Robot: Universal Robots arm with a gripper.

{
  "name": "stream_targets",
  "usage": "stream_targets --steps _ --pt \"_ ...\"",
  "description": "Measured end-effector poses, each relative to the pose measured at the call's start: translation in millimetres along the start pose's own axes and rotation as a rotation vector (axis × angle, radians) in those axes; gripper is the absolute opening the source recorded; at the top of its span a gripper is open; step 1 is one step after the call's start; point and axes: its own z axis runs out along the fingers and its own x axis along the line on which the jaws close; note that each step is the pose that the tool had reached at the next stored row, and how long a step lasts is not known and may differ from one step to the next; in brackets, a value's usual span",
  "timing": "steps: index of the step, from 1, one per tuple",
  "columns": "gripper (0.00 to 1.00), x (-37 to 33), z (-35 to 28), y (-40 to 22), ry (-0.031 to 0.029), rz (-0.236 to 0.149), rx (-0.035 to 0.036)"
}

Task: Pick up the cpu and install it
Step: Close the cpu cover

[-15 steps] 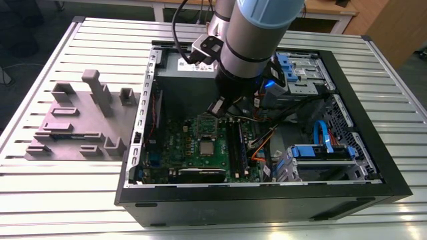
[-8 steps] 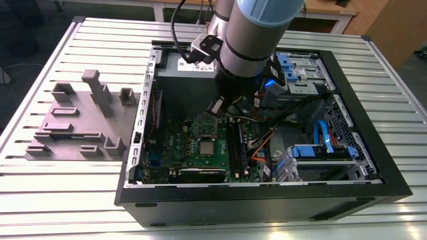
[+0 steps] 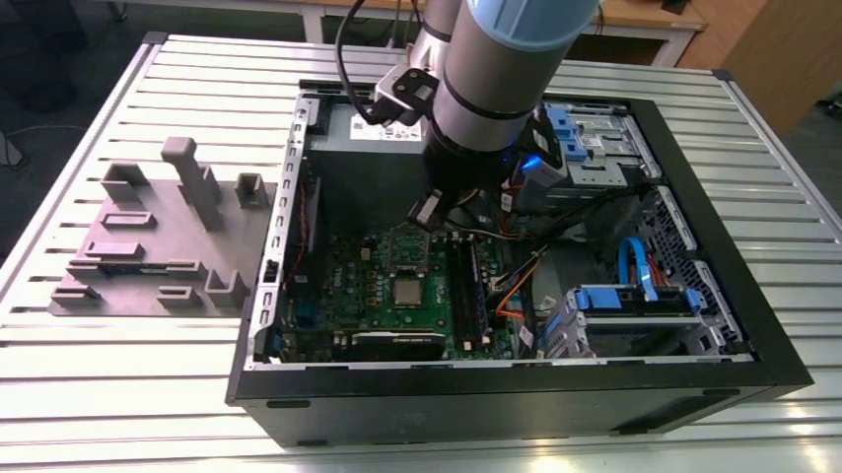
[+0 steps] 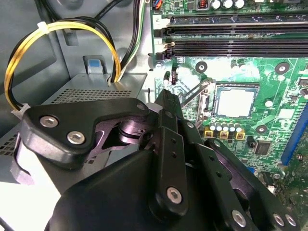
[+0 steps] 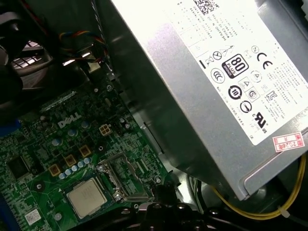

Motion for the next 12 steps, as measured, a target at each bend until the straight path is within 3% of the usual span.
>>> stream_targets --steps 12 --pt "0.1 1.8 -2.6 -1.0 0.004 -0.004 0.0019"
